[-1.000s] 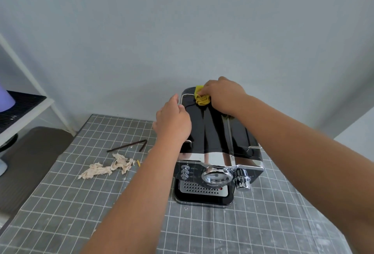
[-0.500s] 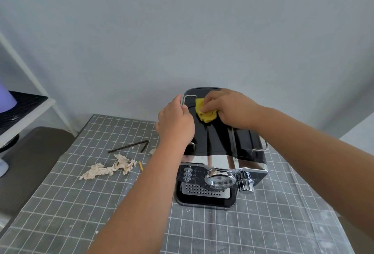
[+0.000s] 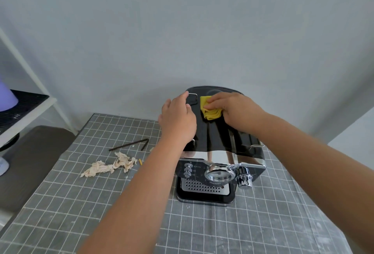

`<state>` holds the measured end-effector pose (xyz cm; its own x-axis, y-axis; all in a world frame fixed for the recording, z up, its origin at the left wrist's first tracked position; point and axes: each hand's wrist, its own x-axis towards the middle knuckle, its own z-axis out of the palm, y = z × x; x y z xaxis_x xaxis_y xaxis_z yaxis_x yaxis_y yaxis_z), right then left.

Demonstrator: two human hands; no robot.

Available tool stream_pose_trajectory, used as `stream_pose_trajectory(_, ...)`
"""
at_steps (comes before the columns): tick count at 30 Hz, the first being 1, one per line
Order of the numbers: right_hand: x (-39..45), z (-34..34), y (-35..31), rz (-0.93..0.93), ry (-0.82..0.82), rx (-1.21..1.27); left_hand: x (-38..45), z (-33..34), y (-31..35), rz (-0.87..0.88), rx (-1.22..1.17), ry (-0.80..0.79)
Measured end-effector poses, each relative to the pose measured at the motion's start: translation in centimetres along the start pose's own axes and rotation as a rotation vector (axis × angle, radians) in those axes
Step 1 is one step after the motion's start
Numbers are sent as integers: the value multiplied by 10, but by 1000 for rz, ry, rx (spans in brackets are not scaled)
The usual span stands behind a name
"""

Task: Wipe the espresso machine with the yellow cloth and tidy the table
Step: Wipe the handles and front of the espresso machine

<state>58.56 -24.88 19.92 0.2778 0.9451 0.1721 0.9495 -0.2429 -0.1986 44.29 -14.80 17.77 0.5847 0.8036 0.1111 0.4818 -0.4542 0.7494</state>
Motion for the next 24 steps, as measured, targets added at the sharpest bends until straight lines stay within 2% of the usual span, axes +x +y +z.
stream_pose_trajectory(3,-6,-1,-10,67,4,23,-1,-1,-1,35,11,-29)
stream_pose_trajectory(7,-51,-12,-20,-119,-61,285,-1,0,-1,54,11,-31)
stream_pose_trajectory(9,-60,-13,-16,-143,-125,397,1,1,-1,60,-8,-20)
stream_pose_trajectory(11,-54,-14,-11,-79,-138,453,2,3,-3,63,-26,-11)
stream_pose_trajectory(16,-6,-9,4,162,-15,344,4,4,-5,58,-55,-24)
stream_pose_trajectory(21,37,-10,21,367,3,238,5,4,-7,75,-40,-19)
stream_pose_trajectory(24,43,-13,21,430,1,230,7,6,-8,80,-41,-19)
